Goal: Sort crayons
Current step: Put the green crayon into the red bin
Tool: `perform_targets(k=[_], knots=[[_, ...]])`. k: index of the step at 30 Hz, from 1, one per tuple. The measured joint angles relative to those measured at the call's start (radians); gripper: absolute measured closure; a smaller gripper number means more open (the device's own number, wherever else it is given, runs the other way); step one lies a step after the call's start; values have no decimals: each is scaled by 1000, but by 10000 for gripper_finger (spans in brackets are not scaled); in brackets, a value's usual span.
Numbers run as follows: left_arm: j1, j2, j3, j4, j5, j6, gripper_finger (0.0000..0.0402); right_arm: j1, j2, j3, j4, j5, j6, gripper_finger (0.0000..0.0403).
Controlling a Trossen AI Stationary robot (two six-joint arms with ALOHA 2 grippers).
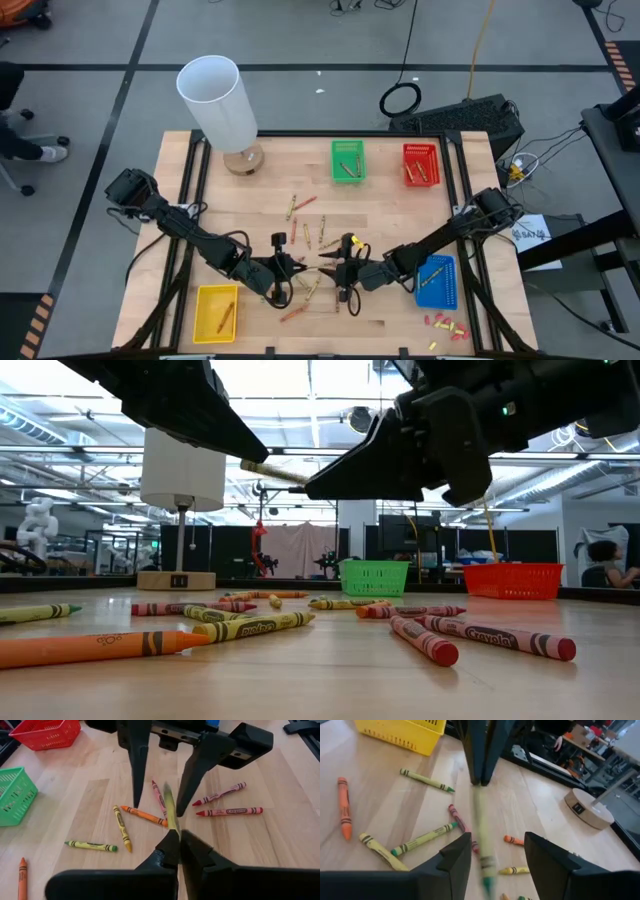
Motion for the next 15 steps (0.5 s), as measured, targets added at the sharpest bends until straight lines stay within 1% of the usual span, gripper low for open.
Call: perform_targets(k=[3, 6, 10, 15], knots=[[0, 0, 0, 0, 0, 0, 395, -8, 0, 0, -9, -70, 6, 246], [0, 0, 0, 0, 0, 0, 395, -18, 0, 0, -9, -116, 27, 260], [0, 0, 0, 0, 0, -8, 395, -25, 0, 0, -27, -123, 53, 275], [0, 7, 0, -4, 0, -34, 395, -25, 0, 0, -73, -123, 93, 274]])
